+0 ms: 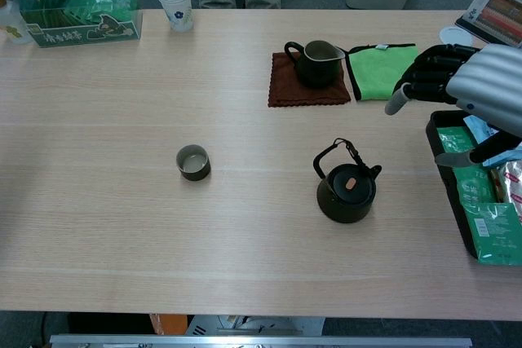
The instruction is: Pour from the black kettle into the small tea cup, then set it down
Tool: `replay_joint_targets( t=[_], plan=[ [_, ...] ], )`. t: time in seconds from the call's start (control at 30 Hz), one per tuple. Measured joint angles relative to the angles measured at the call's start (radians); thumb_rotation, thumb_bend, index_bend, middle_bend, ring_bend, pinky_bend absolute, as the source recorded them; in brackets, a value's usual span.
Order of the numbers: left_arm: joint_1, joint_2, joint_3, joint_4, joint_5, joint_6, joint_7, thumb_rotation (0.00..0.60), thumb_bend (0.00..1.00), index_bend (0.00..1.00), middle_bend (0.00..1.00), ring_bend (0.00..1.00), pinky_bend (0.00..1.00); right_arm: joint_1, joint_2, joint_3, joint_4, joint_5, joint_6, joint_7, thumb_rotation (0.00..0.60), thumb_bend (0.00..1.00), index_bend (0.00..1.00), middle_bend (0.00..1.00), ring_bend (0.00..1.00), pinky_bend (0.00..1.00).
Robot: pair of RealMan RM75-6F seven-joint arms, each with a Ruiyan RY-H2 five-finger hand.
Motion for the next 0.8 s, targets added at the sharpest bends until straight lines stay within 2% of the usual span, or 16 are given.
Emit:
replay_joint_targets(
  t=[0.27, 0.6, 0.8],
  plan=[
    [0.003, 0.001, 0.001, 0.015, -0.009, -0.004, -0.021, 0.6, 0.31, 0.22, 0.28, 0.26, 0.24, 0.038, -0.075, -0.001, 0.018, 0.036, -0.068, -0.091, 0.6, 0.06, 0.32, 0.33, 0.2, 0.15],
    [-0.001, 0.0, 0.004, 0.029, -0.011, -0.016, -0.043, 0.6, 0.31, 0.22, 0.27, 0.26, 0.24, 0.057, -0.177, 0.045, 0.073, 0.207, -0.132, -0.236, 0.6, 0.01, 0.22, 0.26, 0.18, 0.15],
    [0.002, 0.002, 0.007, 0.035, -0.012, -0.017, -0.053, 0.6, 0.31, 0.22, 0.27, 0.26, 0.24, 0.084, -0.247, 0.084, 0.101, 0.313, -0.164, -0.328, 0.6, 0.0, 0.19, 0.24, 0.17, 0.15]
  ],
)
